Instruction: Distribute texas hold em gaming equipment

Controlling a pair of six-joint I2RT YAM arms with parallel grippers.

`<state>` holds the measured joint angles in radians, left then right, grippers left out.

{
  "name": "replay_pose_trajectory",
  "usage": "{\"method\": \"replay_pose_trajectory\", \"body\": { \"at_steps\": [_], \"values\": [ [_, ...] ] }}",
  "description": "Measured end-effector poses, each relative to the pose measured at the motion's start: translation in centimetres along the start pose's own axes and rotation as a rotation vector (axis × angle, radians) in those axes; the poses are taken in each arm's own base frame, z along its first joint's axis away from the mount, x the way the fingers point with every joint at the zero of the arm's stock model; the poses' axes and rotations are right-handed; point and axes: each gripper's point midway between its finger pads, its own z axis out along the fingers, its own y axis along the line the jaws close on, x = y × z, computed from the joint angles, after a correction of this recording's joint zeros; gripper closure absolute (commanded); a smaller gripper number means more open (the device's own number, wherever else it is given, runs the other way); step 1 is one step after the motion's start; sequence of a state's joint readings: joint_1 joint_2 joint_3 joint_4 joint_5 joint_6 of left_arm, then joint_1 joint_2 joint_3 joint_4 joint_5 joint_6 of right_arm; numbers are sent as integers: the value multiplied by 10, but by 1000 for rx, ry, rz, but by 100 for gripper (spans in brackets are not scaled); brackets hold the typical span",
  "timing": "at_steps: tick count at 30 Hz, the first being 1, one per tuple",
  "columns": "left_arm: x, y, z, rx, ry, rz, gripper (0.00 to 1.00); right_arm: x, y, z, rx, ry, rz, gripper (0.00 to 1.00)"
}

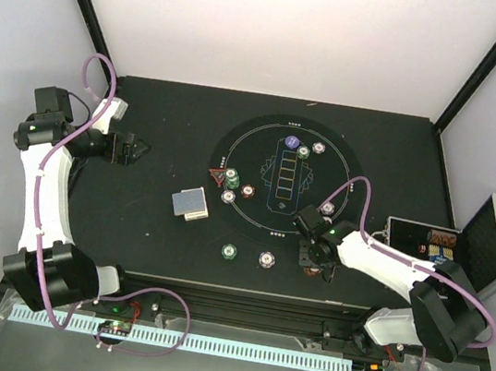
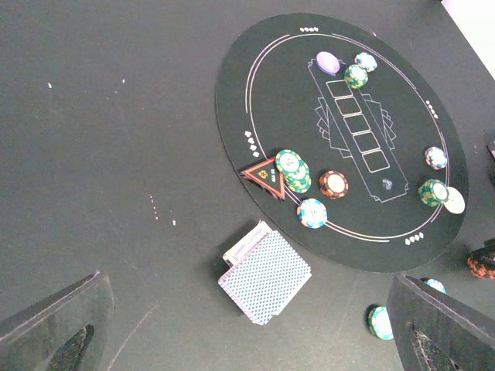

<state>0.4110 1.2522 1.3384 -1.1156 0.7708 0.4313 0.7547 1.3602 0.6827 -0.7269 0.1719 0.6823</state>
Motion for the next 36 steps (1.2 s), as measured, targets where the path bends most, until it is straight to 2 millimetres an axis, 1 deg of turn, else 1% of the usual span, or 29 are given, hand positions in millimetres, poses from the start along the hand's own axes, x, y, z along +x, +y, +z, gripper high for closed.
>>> {"method": "replay_pose_trajectory", "body": {
  "at_steps": [6, 10, 12, 13, 15, 17, 19, 25, 31, 33, 36],
  "values": [
    [0, 0, 0, 0, 0, 0, 1, -2, 0, -6, 7, 7, -6, 67],
    [0, 0, 0, 0, 0, 0, 1, -13, 6, -20, -9, -17, -5, 67],
    [0, 0, 0, 0, 0, 0, 1, -20, 9, -26, -17, -31, -8, 47],
    [0, 0, 0, 0, 0, 0, 1, -25, 11, -30, -23, -41, -14, 41],
    [0, 0, 0, 0, 0, 0, 1, -29, 13, -33, -28, -52, -14, 33],
    [0, 0, 0, 0, 1, 1, 1, -28, 13, -32, -26, -47, -17, 22],
    [1, 0, 0, -2, 3, 2, 1, -25, 11, -30, -16, -35, -24, 17],
    [1, 1, 0, -8, 6, 2, 1, -2, 1, -25, -21, 9, -3, 15],
    [1, 1, 0, -8, 7, 2, 1, 7, -1, -26, -43, 28, 36, 16],
    [1, 1, 0, -8, 7, 2, 1, 12, -2, -23, -45, 38, 47, 18],
    [1, 1, 0, -8, 6, 2, 1, 19, -4, -18, -47, 53, 61, 23]
  ]
}}
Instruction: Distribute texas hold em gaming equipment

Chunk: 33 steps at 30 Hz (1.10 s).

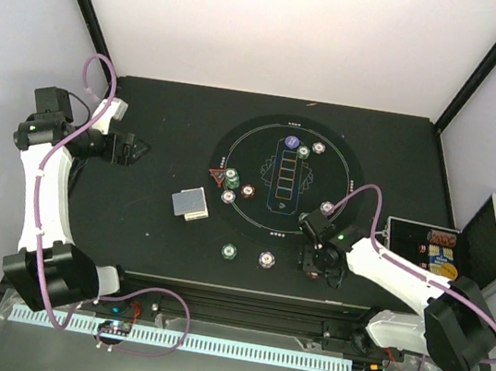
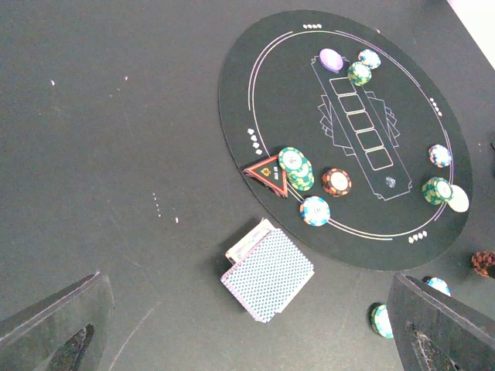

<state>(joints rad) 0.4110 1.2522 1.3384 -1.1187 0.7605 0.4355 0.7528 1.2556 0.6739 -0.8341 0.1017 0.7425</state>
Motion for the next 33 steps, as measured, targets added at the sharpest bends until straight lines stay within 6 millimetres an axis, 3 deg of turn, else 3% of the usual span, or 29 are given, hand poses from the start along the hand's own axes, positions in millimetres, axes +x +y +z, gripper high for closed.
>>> {"method": "replay_pose_trajectory", "body": {
  "at_steps": [19, 33],
  "values": [
    [0, 0, 0, 0, 0, 0, 1, 3, 1, 14, -16, -2, 25, 39],
    [0, 0, 0, -1, 1, 0, 1, 3, 4, 14, -28, 0, 29, 66]
  ]
}}
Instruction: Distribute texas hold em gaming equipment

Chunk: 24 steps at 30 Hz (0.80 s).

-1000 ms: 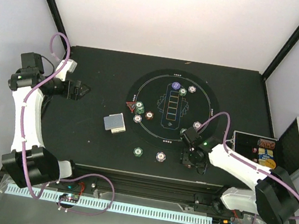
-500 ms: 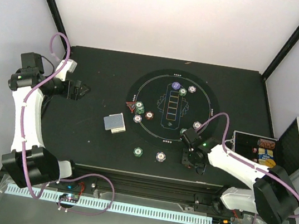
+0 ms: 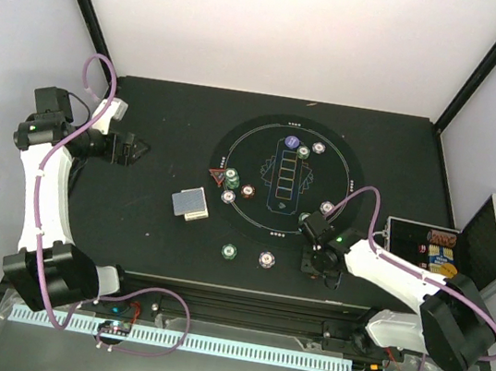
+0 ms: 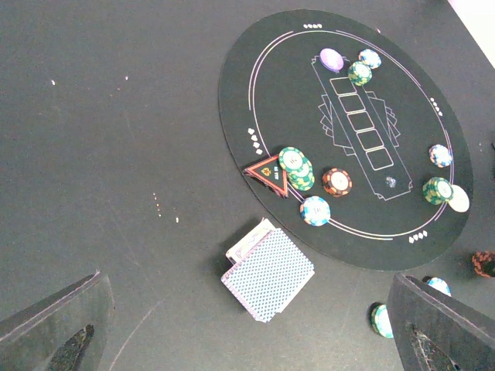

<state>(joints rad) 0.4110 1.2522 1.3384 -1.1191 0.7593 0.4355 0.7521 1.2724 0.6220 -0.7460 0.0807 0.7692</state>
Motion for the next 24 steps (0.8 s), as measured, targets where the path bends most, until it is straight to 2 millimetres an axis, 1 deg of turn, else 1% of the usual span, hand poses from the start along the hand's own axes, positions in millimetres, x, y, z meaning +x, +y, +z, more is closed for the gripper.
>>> {"method": "replay_pose_trajectory", "body": {
  "at_steps": [4, 8, 14, 20, 22, 24],
  "values": [
    [0, 0, 0, 0, 0, 0, 1, 0, 0, 0, -1, 2, -5, 71],
    [0, 0, 0, 0, 0, 0, 1, 1, -1, -2, 5, 8, -6, 72],
    [0, 0, 0, 0, 0, 0, 1, -8, 5, -16, -6, -8, -11, 73],
    [0, 0, 0, 0, 0, 0, 1, -24, 14, -36, -16, -42, -34, 73],
    [0, 0, 0, 0, 0, 0, 1, -33, 20, -45, -16, -53, -49, 73],
    [0, 0, 0, 0, 0, 0, 1, -47, 27, -54, -17, -68, -61, 73]
  ]
}}
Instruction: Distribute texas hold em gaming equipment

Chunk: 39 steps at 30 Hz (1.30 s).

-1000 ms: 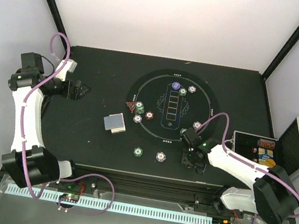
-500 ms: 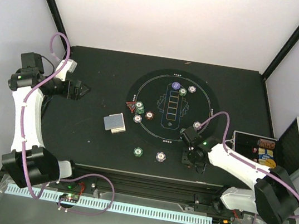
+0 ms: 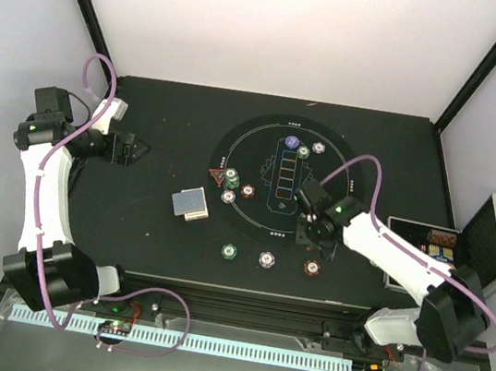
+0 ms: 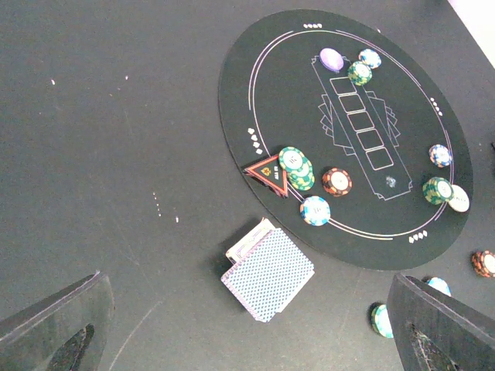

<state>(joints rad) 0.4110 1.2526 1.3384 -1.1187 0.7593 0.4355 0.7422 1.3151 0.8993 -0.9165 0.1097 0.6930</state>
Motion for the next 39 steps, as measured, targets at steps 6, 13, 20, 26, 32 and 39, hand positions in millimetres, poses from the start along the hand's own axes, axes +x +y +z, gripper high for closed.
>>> {"method": "replay_pose_trajectory", "body": {
  "at_steps": [6, 13, 20, 26, 32, 39],
  "values": [
    [1, 2, 2, 1, 8, -7, 1, -87, 20, -4, 8, -45, -2, 73],
    [2, 3, 3, 2, 11, -10, 1, -216, 52, 26, -17, -120, -5, 76],
    [2, 4, 4, 2, 16, -15, 1, -288, 85, 96, -45, -120, -20, 76],
    [3, 6, 5, 1, 20, -18, 1, -282, 85, 143, -32, -52, -21, 76],
    [6, 11, 10, 4, 38, -32, 1, -287, 73, 144, -20, -58, -2, 74],
    [6, 12, 11, 4, 39, -26, 1, -294, 59, 144, -9, -64, 25, 59]
  ]
}}
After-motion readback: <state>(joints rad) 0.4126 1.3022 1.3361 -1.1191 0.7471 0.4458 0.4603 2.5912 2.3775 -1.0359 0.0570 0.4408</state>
